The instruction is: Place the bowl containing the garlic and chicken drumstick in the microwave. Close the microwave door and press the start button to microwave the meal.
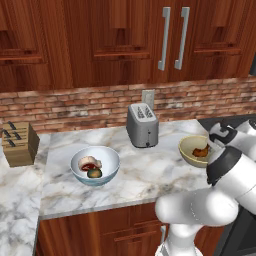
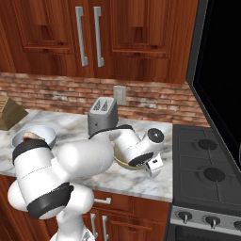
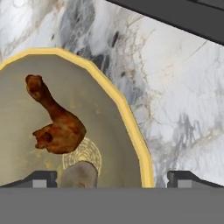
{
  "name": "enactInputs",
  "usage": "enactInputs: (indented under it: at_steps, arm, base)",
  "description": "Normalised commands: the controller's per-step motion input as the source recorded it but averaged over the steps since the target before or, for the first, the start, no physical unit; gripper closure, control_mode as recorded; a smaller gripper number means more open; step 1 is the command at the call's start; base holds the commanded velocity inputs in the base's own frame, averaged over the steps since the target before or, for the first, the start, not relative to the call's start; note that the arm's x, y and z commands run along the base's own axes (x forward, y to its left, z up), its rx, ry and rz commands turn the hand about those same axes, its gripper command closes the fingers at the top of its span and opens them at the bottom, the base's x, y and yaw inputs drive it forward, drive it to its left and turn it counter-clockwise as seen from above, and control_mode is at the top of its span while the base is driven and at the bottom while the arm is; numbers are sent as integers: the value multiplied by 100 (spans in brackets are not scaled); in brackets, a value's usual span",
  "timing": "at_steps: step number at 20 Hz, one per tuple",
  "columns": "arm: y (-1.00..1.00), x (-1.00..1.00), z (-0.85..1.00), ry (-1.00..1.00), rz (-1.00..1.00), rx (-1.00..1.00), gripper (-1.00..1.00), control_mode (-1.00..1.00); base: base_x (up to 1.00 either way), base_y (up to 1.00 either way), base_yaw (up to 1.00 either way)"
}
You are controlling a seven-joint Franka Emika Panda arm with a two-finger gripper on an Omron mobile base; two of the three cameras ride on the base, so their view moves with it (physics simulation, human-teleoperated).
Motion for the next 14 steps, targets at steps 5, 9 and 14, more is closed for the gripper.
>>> enactInputs:
  at_steps: [5,9,14]
  arm:
    - [0,0,-8,1,0,-2,-100,-100]
    - [0,0,-10,1,0,-1,100,-100]
    - [0,0,0,0,0,0,100,-100]
  base:
    - [0,0,0]
    - [0,0,0]
    - [0,0,0]
